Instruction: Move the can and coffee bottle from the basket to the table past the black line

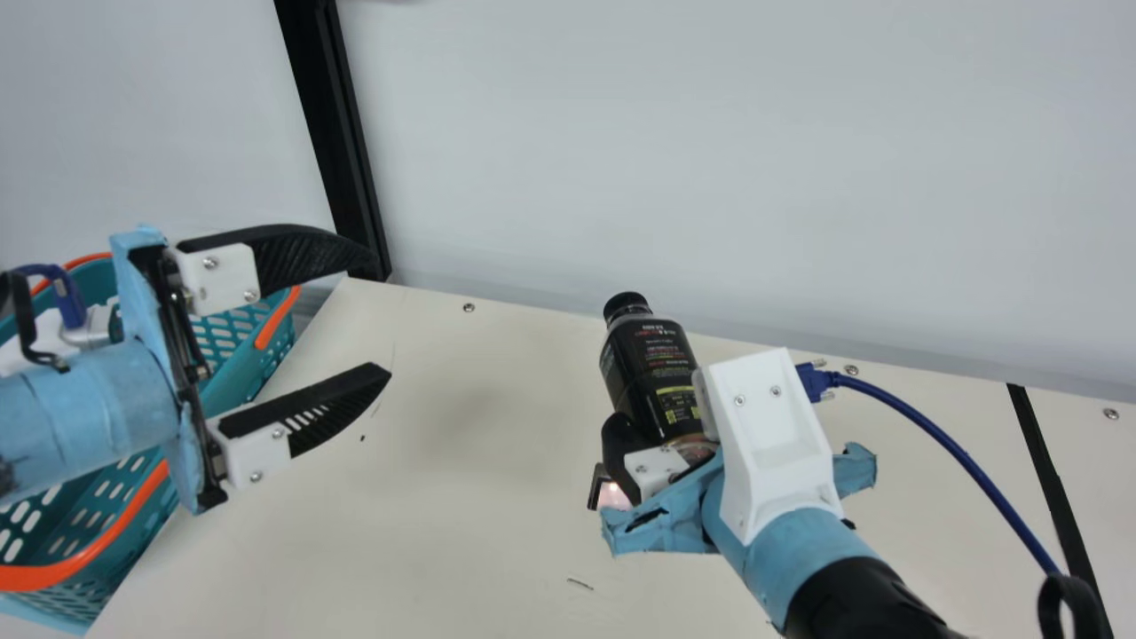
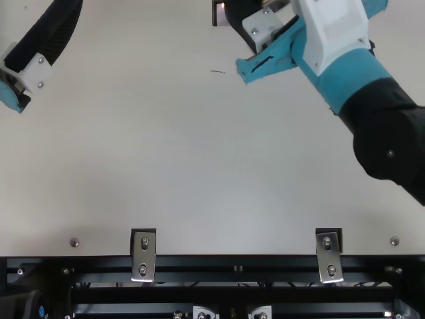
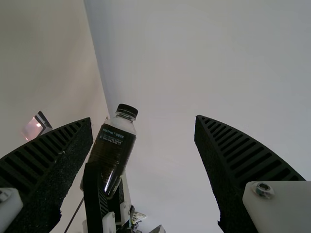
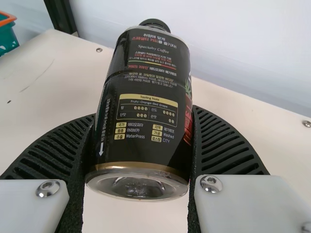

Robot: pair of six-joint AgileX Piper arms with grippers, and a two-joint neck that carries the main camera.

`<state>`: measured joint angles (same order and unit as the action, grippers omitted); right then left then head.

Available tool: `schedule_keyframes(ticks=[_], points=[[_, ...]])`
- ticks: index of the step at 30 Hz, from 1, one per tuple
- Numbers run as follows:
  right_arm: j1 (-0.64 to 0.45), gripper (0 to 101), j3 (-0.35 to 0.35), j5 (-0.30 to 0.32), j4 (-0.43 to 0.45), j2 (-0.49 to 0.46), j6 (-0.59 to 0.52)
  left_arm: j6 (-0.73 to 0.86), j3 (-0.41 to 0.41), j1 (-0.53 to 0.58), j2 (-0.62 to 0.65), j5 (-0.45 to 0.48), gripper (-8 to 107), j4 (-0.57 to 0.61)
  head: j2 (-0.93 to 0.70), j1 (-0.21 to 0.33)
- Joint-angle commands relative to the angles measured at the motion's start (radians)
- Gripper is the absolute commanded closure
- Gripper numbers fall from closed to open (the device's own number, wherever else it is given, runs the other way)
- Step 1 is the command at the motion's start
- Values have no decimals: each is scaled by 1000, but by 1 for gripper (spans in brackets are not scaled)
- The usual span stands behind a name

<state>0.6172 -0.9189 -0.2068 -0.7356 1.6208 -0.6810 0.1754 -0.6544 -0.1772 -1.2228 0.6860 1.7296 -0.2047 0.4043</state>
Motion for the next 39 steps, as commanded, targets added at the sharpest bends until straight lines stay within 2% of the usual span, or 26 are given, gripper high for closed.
schedule_keyframes(ticks=[1,14,24,32,39], points=[[-1,101,-6,-6,17,16,18,0,0,0,0,0,9,0,3,32],[1,101,-73,-28,115,134,138,0,0,0,0,0,9,0,3,32],[-5,101,-115,-35,155,200,188,0,0,0,0,0,9,0,3,32],[-33,101,-121,-35,151,185,178,0,0,0,0,0,9,0,3,32],[-87,101,-88,-42,105,130,131,0,0,0,0,0,9,0,56,28]])
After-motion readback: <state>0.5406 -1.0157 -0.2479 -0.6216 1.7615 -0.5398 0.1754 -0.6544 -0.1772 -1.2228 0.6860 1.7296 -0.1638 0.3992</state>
